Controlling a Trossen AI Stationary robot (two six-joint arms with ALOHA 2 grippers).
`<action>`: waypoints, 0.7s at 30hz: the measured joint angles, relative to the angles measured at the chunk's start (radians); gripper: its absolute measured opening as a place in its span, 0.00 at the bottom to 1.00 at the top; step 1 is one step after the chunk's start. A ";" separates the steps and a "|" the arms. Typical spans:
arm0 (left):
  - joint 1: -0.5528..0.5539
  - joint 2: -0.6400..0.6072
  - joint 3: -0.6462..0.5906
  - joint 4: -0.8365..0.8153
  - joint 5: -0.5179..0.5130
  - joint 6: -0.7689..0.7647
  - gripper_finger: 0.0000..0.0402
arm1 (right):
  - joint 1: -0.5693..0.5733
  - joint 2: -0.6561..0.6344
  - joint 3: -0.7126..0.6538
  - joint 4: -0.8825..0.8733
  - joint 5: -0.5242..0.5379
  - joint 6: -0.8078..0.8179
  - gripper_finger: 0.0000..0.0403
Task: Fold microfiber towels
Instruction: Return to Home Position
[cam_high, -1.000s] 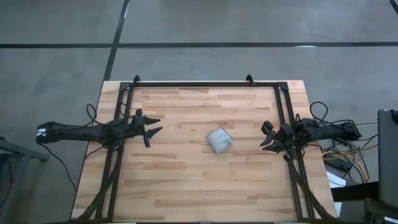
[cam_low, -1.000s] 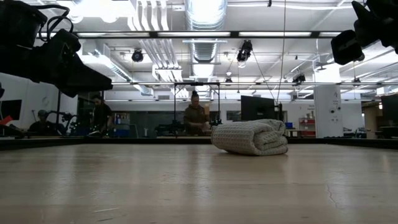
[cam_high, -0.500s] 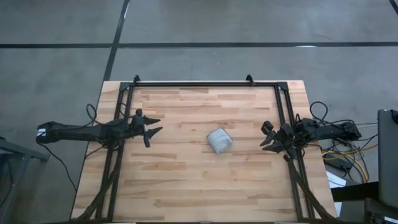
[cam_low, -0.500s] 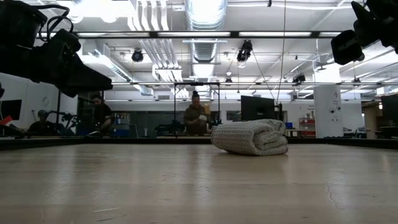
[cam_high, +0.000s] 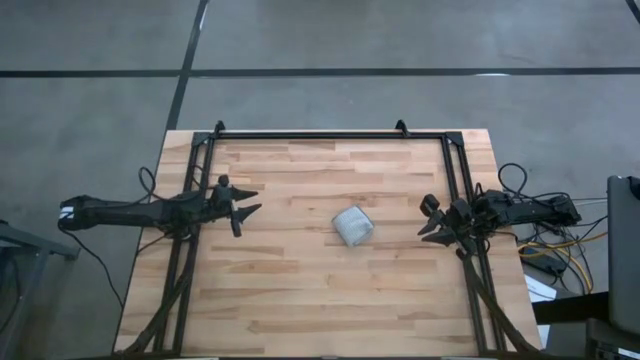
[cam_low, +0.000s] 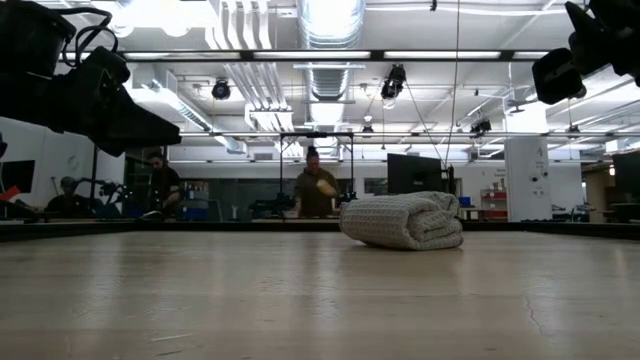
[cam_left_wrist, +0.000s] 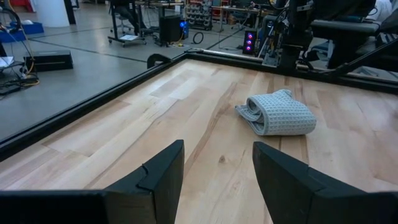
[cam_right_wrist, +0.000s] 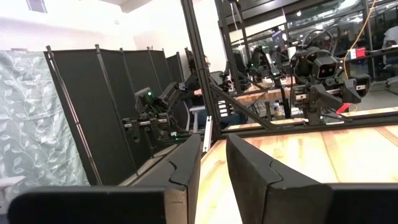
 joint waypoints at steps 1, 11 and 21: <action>0.000 0.000 0.000 0.000 0.000 0.000 0.49 | 0.000 0.000 0.000 0.000 0.000 -0.001 0.19; 0.000 0.000 0.000 0.000 0.000 0.000 0.49 | 0.000 0.000 0.000 0.000 0.000 -0.001 0.19; 0.000 0.000 0.000 0.000 0.000 0.000 0.49 | 0.000 0.000 0.000 0.000 0.000 -0.001 0.17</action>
